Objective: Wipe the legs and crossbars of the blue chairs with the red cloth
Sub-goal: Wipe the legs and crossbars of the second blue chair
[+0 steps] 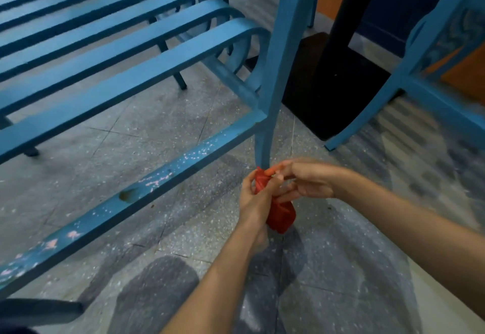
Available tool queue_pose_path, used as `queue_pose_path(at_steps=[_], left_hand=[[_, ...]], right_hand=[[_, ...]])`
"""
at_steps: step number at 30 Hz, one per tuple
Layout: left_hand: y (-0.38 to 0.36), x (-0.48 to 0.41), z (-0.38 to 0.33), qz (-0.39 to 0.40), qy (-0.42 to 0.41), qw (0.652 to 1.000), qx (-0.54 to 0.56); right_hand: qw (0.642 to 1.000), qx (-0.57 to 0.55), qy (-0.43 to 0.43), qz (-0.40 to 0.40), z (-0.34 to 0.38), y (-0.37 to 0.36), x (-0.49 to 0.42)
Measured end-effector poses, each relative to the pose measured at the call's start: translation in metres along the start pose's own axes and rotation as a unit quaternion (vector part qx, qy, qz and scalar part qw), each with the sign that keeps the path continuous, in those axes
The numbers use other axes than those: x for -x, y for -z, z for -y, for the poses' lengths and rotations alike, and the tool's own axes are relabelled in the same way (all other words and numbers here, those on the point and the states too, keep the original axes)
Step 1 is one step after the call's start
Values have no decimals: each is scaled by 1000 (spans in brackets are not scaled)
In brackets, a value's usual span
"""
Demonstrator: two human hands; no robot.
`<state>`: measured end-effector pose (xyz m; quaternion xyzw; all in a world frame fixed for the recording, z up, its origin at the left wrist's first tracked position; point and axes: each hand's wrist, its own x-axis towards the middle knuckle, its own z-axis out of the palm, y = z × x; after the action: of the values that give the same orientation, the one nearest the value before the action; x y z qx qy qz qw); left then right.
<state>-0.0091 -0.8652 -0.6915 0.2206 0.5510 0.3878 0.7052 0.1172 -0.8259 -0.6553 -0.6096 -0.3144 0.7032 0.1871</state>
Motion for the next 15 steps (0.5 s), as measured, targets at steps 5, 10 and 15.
queue_pose_path(at_steps=[5,10,15], left_hand=[[12,-36,16,-64,27,997,44],[25,-92,25,-139,37,989,32],[16,-126,40,-120,63,988,76]], right_hand=[[971,172,66,-151,-6,-3,-23],[915,292,172,-220,-3,6,-44],[912,273,247,-180,-17,-3,-66]])
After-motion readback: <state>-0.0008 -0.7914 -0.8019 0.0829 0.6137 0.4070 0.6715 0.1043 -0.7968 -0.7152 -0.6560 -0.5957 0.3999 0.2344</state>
